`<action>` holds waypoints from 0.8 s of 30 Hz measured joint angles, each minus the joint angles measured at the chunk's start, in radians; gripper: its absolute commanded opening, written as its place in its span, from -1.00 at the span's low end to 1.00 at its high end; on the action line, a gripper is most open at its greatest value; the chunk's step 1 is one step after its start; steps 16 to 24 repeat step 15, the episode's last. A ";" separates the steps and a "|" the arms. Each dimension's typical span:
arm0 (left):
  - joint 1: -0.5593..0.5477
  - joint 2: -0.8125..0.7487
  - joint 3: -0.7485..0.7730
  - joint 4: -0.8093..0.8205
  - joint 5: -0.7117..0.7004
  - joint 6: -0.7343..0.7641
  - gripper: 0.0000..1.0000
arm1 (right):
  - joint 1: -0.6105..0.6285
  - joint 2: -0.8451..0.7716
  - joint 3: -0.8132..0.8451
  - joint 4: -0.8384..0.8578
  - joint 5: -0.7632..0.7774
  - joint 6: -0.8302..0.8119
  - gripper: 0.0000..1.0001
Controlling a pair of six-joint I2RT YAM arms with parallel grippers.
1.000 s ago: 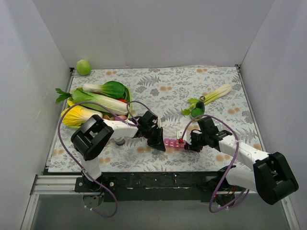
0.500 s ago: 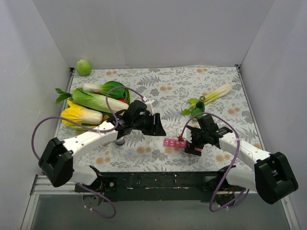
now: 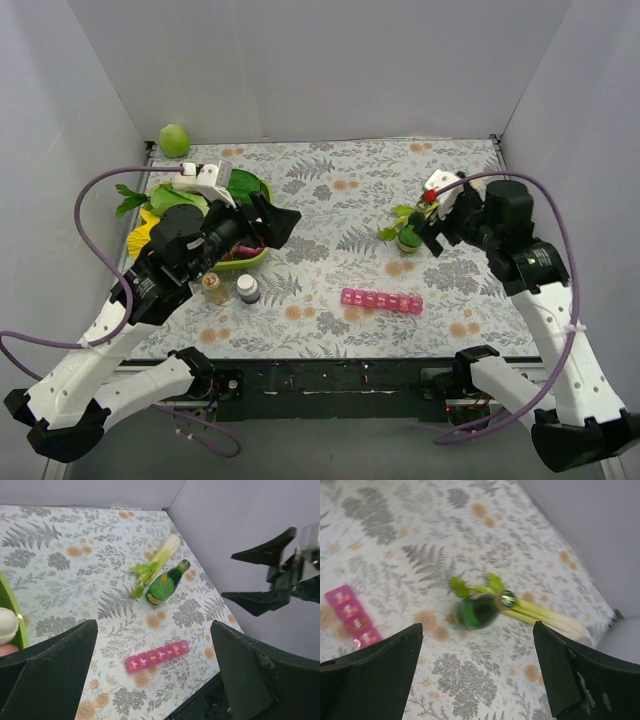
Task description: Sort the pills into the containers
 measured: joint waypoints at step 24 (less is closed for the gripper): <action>0.001 -0.016 0.150 -0.250 -0.064 0.019 0.96 | -0.198 -0.195 0.198 0.065 0.318 0.324 0.95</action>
